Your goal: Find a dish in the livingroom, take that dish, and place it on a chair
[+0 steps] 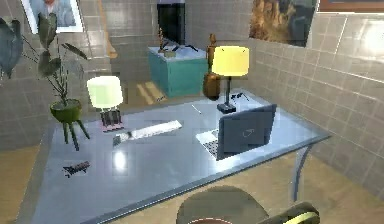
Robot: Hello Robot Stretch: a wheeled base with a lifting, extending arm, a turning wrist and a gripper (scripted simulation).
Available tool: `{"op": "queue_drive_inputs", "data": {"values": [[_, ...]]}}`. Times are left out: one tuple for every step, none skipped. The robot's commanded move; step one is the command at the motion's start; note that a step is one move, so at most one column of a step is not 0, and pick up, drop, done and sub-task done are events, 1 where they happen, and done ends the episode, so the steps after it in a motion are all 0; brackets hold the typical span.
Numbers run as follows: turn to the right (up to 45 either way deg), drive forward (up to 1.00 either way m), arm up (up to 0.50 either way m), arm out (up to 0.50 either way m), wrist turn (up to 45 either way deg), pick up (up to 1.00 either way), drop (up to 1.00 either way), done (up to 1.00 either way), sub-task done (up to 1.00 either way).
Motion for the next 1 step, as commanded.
{"op": "queue_drive_inputs", "data": {"values": [[-45.0, 0.0, 0.0, 0.0, 0.0, 0.0, 0.0, 0.0, 0.0]]}}
